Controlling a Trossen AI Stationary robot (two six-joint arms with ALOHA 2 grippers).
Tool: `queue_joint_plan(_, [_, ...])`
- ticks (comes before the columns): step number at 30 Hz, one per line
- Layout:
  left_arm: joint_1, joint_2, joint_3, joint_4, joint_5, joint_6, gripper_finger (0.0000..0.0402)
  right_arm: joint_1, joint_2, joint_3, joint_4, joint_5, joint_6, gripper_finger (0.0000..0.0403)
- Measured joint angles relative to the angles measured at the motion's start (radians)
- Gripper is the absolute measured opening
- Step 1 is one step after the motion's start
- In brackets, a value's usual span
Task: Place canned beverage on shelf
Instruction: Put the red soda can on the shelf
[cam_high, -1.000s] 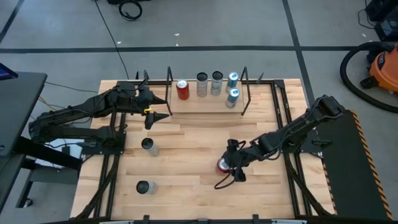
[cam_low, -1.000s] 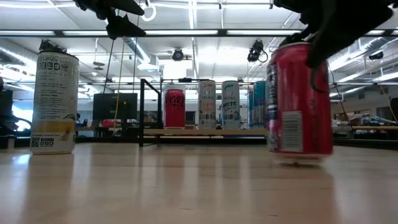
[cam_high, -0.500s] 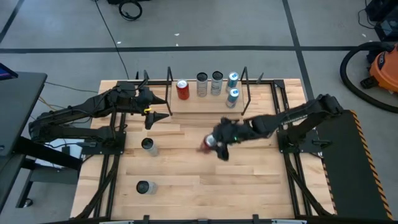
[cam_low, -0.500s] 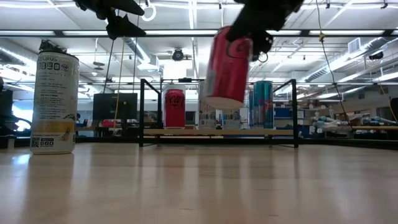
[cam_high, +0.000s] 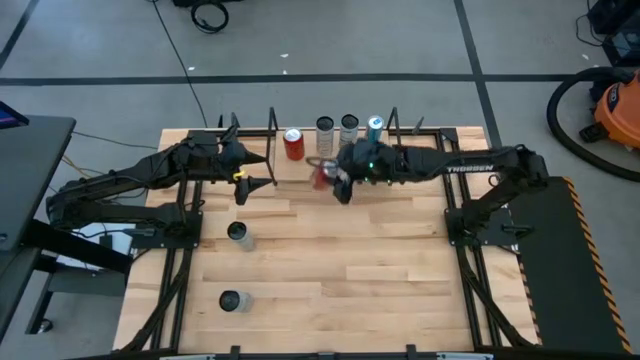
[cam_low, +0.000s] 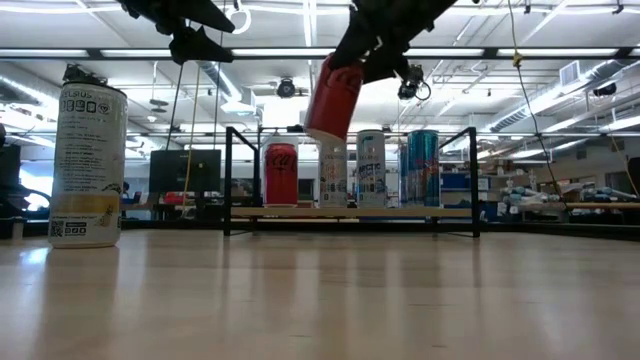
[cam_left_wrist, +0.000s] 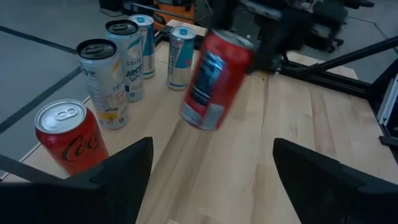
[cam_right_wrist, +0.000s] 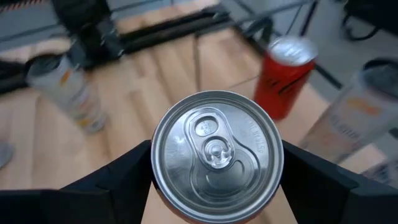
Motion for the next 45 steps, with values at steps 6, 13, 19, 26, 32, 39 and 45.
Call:
queue_joint_plan(6, [0.0,0.0,0.0,0.0,0.0,-0.031,0.0332,-0.03,0.0,0.065,0.03,0.016,-0.007,0.0305])
queue_joint_plan(13, [0.0,0.0,0.0,0.011,-0.023,-0.032,0.0332,-0.03,0.107,0.231,-0.025,0.031,-0.021,0.0305])
queue_joint_plan(19, [0.0,0.0,0.0,0.002,-0.036,-0.031,0.0332,-0.043,0.25,0.428,-0.166,0.107,-0.042,0.0306])
queue_joint_plan(26, [0.0,0.0,0.0,-0.058,-0.037,-0.039,0.0332,-0.057,0.401,0.55,-0.215,0.125,-0.035,0.0306])
queue_joint_plan(32, [0.002,0.0,0.0,-0.119,-0.089,-0.021,0.0332,-0.076,0.477,0.607,-0.242,0.128,-0.006,0.0307])
queue_joint_plan(39, [0.002,0.0,0.0,-0.131,-0.126,0.003,0.0332,-0.09,0.51,0.611,-0.272,0.142,0.074,0.0308])
queue_joint_plan(45, [0.002,0.0,0.0,-0.133,-0.132,0.004,0.0332,-0.089,0.54,0.609,-0.265,0.15,0.128,0.0308])
